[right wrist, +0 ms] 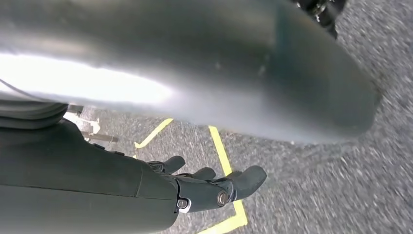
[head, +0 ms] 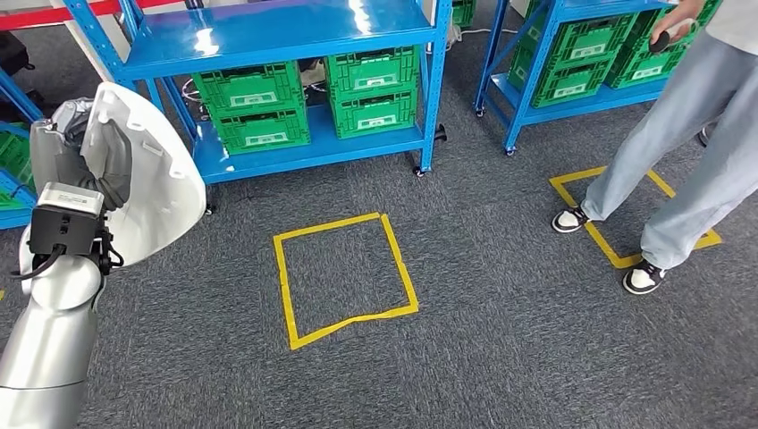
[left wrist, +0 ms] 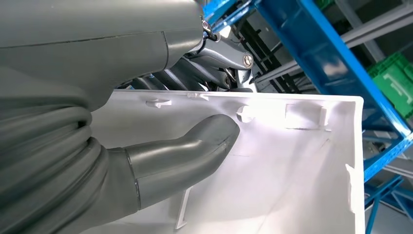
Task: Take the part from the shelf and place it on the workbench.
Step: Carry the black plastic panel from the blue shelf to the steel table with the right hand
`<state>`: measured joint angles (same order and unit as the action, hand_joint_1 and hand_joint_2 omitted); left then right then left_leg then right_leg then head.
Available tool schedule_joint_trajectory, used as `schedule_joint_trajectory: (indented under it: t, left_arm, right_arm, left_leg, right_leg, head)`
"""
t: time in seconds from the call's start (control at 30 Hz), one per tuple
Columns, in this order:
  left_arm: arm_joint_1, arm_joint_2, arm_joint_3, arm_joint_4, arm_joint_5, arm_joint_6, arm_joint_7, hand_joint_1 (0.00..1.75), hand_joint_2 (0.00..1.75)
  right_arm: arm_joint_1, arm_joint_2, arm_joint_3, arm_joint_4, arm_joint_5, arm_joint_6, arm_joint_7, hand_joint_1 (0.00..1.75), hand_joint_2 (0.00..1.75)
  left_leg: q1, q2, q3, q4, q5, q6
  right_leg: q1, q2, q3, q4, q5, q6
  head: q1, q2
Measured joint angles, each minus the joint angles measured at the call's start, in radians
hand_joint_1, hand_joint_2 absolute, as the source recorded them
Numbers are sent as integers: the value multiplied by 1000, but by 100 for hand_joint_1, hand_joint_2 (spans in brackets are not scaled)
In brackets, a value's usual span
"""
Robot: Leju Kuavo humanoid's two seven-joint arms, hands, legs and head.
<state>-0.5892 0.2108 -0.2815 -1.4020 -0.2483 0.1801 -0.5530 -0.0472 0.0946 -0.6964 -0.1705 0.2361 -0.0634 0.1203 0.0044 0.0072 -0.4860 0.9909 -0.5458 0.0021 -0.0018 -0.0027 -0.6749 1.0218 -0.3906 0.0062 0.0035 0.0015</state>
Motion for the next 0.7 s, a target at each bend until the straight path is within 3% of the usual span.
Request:
schedule_joint_trajectory:
  t: [0.03,0.1,0.17,0.2,0.23,0.3,0.37,0.5,0.7]
  left_arm:
    - [0,-1,0,0,0,0,0,175,175]
    - [1,-2,0,-1,0,0,-3,175,175]
    - [2,-2,0,0,-1,1,-6,175,175]
    - [3,-2,0,1,-1,1,-7,175,175]
    - [4,-2,0,1,-2,1,-8,175,175]
    - [4,-2,0,1,-2,1,-10,175,175]
    - [3,-1,1,1,-2,2,-12,175,175]
    - [1,1,2,1,-3,4,-13,175,175]
    - [-2,1,2,2,-2,5,-13,175,175]
  right_arm:
    - [1,0,0,0,0,1,-1,0,0]
    - [2,0,-1,0,0,7,-5,0,0]
    - [3,0,-1,0,0,14,-11,0,0]
    - [4,-1,-1,0,0,17,-14,0,0]
    - [5,-1,-1,0,0,20,-16,0,0]
    - [5,-3,-1,0,0,22,-17,0,0]
    - [5,-4,-1,0,0,24,-18,0,0]
    - [7,-4,-1,0,0,26,-17,0,0]
    - [7,-4,-1,0,2,30,-19,0,0]
  left_leg:
    - [2,1,-4,-2,9,8]
    - [4,3,-20,-1,26,17]
    - [5,3,-43,6,39,17]
    - [5,2,-54,12,43,15]
    - [6,2,-64,18,46,12]
    - [9,2,-78,30,50,6]
    - [6,2,-87,40,51,-4]
    - [1,2,-92,38,57,4]
    - [3,1,-93,23,74,-20]
  right_leg:
    - [-1,1,-9,21,-19,7]
    - [-5,3,-51,128,-94,20]
    - [-8,3,-93,257,-162,29]
    - [-10,3,-92,281,-172,32]
    - [-11,3,-69,263,-164,34]
    - [-14,2,23,134,-128,32]
    - [-12,4,85,30,-108,20]
    - [-9,6,89,9,-96,1]
    - [-7,6,81,10,-88,-12]
  head:
    - [1,0]
    - [3,0]
    - [3,0]
    - [4,0]
    - [4,0]
    - [4,0]
    - [3,0]
    - [0,0]
    - [0,0]
